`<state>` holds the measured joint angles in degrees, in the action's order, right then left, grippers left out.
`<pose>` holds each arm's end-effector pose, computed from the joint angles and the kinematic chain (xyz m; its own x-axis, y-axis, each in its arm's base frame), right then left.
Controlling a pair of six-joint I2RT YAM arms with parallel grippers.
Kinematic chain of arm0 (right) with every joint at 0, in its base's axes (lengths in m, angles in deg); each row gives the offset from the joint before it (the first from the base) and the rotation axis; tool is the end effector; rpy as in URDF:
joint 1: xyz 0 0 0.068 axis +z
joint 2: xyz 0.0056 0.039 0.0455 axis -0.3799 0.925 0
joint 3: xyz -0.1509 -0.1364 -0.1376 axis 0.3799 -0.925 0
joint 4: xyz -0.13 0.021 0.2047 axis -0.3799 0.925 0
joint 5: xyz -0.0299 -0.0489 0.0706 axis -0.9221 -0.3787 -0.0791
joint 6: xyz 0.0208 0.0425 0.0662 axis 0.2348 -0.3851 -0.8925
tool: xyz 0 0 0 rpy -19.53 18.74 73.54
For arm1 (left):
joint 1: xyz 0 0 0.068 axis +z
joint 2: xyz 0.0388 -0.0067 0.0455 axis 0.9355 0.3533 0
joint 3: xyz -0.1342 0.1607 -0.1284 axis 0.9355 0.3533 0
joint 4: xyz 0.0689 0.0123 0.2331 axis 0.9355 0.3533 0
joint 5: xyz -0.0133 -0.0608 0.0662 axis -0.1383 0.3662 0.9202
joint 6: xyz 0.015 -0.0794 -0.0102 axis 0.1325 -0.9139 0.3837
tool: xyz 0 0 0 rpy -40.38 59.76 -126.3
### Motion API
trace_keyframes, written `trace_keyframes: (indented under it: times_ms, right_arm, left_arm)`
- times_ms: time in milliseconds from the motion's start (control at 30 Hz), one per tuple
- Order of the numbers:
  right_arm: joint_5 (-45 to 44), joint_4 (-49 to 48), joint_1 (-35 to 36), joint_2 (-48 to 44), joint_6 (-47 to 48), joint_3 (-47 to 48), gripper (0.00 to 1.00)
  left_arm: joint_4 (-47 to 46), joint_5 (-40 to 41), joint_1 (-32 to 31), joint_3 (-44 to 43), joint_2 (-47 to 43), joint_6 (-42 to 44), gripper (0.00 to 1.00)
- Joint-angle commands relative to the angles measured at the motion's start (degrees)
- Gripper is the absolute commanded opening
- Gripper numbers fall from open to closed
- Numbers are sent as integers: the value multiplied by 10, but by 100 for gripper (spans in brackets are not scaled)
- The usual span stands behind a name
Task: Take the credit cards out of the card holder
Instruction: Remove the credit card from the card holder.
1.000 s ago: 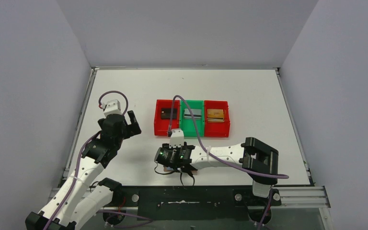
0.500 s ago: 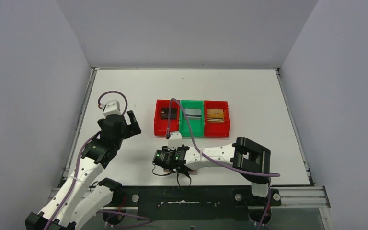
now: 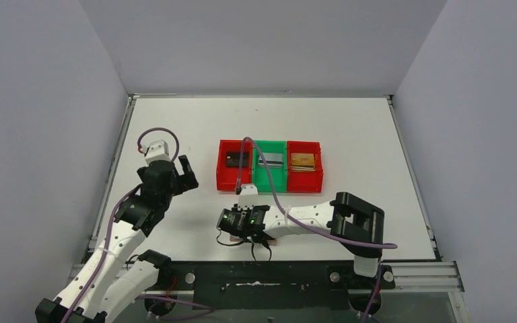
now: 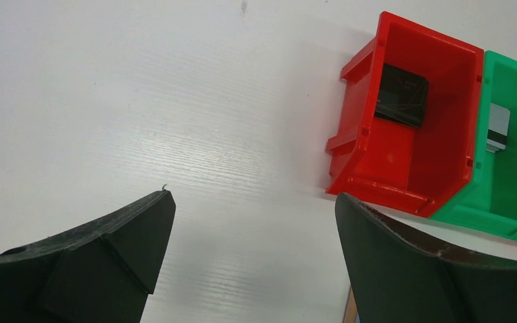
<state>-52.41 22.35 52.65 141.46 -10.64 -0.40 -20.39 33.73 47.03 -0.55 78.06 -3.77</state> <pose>0.1196 0.3266 0.1198 -0.8565 -0.0184 -0.5158 -0.1126 0.9819 0.1520 0.1945 -0.0507 0.2402 -0.4818 -0.2920 -0.8262 -0.2008 0.9545 -0.2203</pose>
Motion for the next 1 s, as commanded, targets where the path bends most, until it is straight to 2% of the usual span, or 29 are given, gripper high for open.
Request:
trace_keyframes:
  times_ms: [0,367,733,967]
  right_arm:
    - [9,-54,-13,-49,10,-37,19]
    - [47,-206,-38,-151,5,-160,20]
    - [36,-244,-42,-187,-22,-207,22]
    - [40,-276,-41,-210,2,-232,23]
  left_arm:
    - [-15,-2,4,0,-1,1,92]
    - [-17,-13,4,0,7,3,92]
    - [-13,-12,3,1,4,3,92]
    - [-16,-24,3,1,16,3,92]
